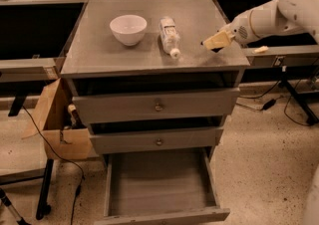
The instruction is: Place rxbar blueberry into bottom drawer
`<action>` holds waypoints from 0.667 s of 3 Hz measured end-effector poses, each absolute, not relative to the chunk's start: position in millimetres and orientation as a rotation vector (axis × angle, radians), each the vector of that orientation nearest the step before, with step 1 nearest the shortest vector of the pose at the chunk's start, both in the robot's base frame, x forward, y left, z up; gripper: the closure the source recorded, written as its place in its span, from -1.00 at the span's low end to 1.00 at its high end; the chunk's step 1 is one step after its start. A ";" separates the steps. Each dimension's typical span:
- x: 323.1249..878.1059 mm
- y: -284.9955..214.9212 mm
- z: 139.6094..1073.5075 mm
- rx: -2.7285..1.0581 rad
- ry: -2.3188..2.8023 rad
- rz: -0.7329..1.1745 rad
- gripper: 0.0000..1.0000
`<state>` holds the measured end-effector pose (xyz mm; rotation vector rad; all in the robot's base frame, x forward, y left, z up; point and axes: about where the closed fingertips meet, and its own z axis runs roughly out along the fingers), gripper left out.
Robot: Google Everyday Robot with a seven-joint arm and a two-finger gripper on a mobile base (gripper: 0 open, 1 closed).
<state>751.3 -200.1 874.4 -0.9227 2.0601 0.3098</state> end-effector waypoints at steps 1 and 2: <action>735.4 -201.0 901.7 -0.935 2.011 0.309 1.00; 713.7 -194.2 926.1 -0.987 1.944 0.409 1.00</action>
Offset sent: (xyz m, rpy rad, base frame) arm -0.0860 0.0142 0.0917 0.1641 -0.0193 0.2711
